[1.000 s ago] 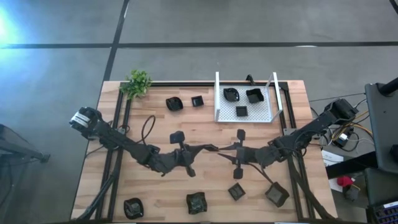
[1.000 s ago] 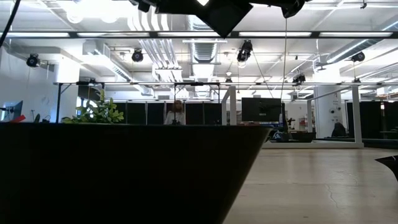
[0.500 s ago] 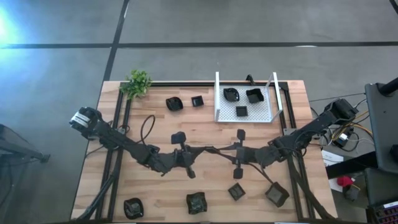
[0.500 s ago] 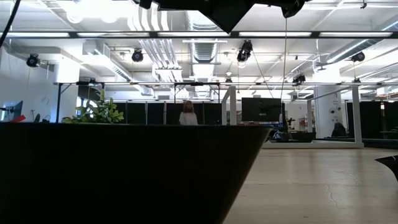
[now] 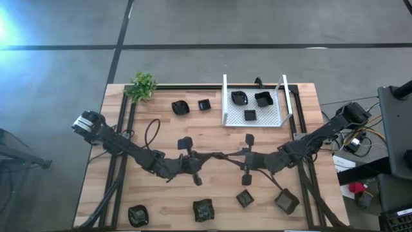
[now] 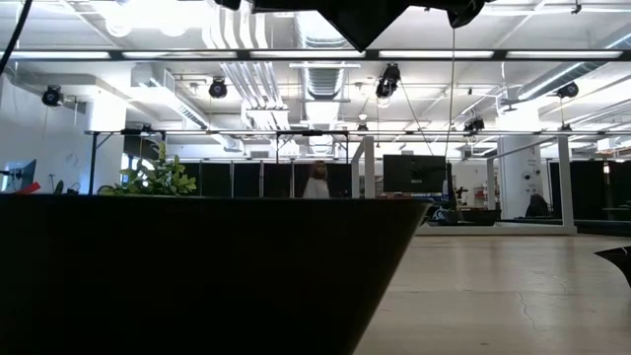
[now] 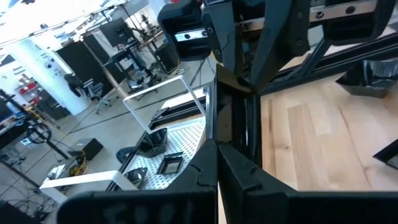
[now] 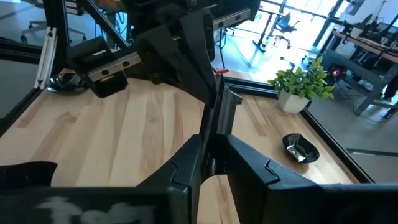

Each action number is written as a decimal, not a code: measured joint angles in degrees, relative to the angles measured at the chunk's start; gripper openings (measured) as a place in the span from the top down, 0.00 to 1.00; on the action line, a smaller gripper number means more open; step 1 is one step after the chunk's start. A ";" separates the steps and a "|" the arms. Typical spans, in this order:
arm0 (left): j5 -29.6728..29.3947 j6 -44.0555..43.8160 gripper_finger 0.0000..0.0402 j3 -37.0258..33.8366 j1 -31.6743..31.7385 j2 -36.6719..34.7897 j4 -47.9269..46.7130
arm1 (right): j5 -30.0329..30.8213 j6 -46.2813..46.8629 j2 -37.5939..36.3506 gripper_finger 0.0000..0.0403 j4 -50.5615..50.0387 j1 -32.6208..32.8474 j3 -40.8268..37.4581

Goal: Pick & Place Mini shaped plates
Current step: Stack the square plate on top of the other square plate on the shelf

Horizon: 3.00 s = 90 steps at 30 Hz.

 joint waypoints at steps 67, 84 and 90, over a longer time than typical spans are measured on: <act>1.46 -2.36 1.00 0.00 -0.02 -0.08 -0.29 | 0.24 -0.13 0.04 0.98 -0.15 0.00 0.00; 1.76 -2.93 0.88 0.00 -0.02 -0.08 -0.29 | 0.22 -0.17 0.04 0.98 -0.11 -0.04 0.01; 1.38 -2.93 0.82 0.00 -0.02 -0.08 -0.73 | 0.22 0.22 0.02 0.98 -1.80 -0.02 0.04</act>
